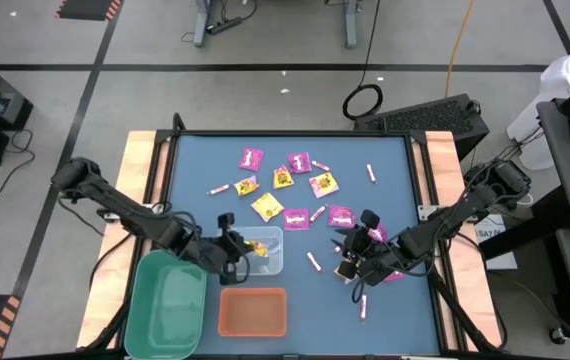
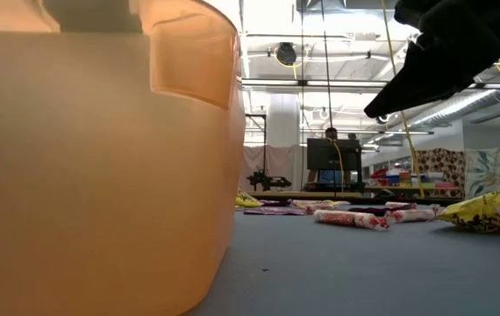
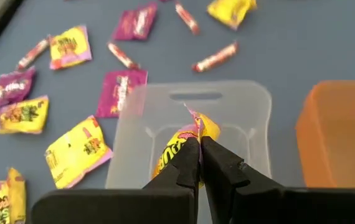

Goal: Sort candy
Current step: Put the yellow candy into the transparent bin

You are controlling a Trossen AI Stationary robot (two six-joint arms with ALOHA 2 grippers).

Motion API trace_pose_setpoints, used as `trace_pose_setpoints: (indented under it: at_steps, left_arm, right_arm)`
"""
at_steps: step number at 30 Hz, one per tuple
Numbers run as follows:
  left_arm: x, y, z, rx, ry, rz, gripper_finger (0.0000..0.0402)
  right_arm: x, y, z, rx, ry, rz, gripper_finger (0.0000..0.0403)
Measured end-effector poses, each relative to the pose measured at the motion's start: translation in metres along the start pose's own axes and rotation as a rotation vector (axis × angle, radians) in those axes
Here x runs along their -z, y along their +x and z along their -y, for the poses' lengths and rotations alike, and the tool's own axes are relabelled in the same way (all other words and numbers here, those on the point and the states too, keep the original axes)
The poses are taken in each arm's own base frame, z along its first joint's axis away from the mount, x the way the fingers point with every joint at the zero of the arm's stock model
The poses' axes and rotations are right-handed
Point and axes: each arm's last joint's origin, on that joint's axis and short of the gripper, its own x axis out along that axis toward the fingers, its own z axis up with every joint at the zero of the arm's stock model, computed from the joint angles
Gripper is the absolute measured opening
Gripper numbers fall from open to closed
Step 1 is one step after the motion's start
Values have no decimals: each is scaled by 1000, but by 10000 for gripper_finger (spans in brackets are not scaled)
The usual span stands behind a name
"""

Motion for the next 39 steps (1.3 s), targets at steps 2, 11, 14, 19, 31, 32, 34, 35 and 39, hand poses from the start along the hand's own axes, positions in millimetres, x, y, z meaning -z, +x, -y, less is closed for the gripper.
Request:
trace_pose_setpoints:
  at_steps: [2, 11, 14, 19, 31, 32, 34, 35, 39]
  left_arm:
    - [4, 10, 0, -16, 35, -38, 17]
    - [7, 36, -3, -2, 48, -91, 18]
    - [4, 37, -3, 37, 32, -70, 27]
    - [0, 39, -4, 50, 19, -43, 61]
    - [0, 39, -5, 49, 24, -38, 132]
    - [-1, 39, -5, 50, 23, -35, 134]
    - [-1, 39, -5, 50, 23, -34, 135]
    - [-1, 39, -5, 50, 23, -34, 134]
    - [-1, 39, -4, 64, 22, -37, 134]
  right_arm:
    - [-1, 0, 0, 0, 9, 7, 118]
    - [-4, 1, -1, -5, 19, 31, 118]
    - [-5, 2, 0, 21, 20, 43, 118]
    - [-8, 7, 5, 60, 29, 50, 118]
    - [-20, 39, 37, 163, 10, -30, 120]
    - [-21, 44, 44, 162, 6, -57, 122]
    - [-24, 55, 57, 148, -8, -118, 129]
    - [-24, 60, 64, 130, -21, -154, 134]
    - [-28, 79, 96, 76, -23, -267, 158]
